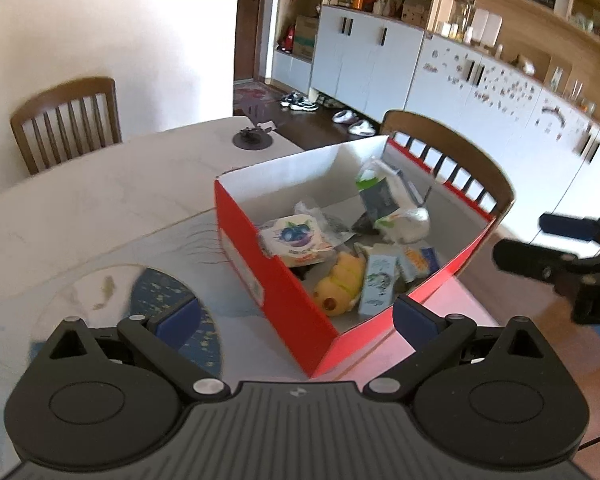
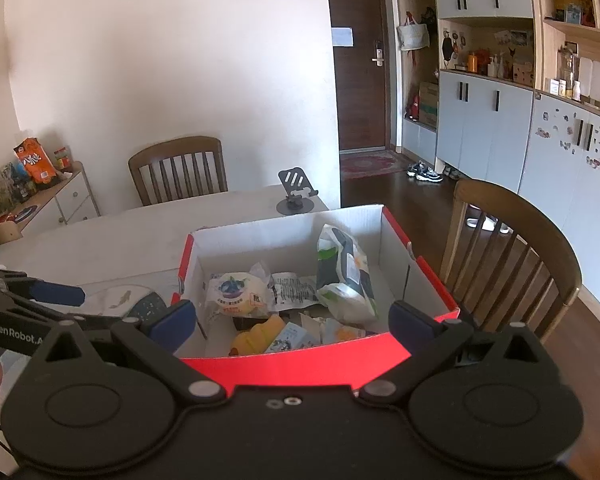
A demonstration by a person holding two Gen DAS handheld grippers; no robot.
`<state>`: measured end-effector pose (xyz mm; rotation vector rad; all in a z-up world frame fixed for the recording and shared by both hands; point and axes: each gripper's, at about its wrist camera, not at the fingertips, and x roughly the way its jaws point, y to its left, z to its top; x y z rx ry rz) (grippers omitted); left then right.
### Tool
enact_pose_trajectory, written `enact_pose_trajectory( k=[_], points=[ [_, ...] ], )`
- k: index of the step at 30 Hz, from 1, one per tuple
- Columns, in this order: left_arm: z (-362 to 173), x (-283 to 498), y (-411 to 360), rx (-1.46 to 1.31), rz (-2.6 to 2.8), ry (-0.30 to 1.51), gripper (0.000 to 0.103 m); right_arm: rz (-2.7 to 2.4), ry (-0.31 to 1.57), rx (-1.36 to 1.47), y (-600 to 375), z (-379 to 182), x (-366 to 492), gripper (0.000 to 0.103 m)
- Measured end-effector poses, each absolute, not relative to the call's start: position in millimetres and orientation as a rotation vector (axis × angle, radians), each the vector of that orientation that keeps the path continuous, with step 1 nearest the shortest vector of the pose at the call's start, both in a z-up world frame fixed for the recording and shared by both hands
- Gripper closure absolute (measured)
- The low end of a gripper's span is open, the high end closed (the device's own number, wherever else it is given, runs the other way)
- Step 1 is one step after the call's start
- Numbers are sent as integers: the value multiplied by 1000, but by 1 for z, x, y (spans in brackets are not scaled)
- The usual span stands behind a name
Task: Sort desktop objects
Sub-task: 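Withdraw both grippers up and away from the box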
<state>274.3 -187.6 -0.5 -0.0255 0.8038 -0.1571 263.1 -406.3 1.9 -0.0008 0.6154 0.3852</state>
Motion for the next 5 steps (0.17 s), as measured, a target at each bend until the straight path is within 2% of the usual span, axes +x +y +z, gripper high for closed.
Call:
enact_pose_trajectory(
  k=[5],
  points=[
    [0, 272, -186, -23, -179, 803, 0, 374, 625, 2, -406, 0, 261, 0]
  ],
)
